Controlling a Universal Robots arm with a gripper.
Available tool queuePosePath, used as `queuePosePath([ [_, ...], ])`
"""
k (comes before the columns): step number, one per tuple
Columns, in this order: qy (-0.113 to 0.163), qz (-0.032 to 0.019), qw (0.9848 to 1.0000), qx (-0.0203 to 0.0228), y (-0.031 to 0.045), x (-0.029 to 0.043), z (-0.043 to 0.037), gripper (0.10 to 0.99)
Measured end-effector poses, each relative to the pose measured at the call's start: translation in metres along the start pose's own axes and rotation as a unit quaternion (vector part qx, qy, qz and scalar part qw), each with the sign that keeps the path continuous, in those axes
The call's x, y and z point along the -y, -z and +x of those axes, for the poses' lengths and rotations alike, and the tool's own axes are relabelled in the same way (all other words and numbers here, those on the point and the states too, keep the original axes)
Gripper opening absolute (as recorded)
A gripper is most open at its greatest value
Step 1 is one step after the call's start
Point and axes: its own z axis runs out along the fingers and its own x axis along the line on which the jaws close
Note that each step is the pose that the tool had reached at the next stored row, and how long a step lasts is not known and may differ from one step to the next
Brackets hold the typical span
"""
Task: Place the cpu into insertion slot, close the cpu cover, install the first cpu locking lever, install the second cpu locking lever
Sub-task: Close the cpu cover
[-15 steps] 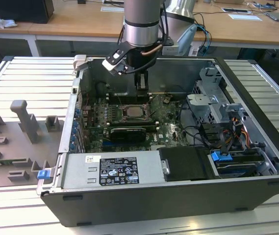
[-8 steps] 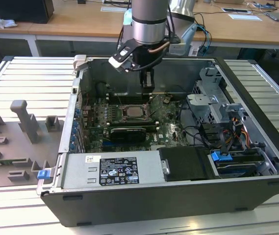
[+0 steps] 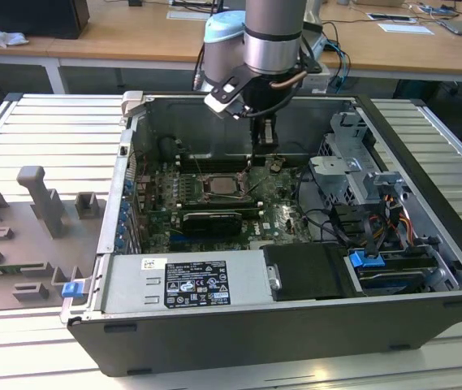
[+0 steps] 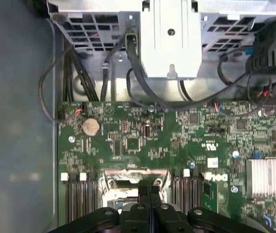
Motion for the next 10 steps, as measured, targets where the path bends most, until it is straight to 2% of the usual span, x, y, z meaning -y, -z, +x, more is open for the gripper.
queuePosePath([
  [4, 0.0, 0.0021, 1.0, 0.0001, -0.0004, -0.0109, 0.0002, 0.106],
  [7, 0.002, 0.0036, 1.0, 0.0, -0.0006, -0.0165, 0.0005, 0.106],
  [10, 0.004, 0.0058, 1.0, -0.0031, -0.001, -0.0215, 0.0007, 0.106],
])
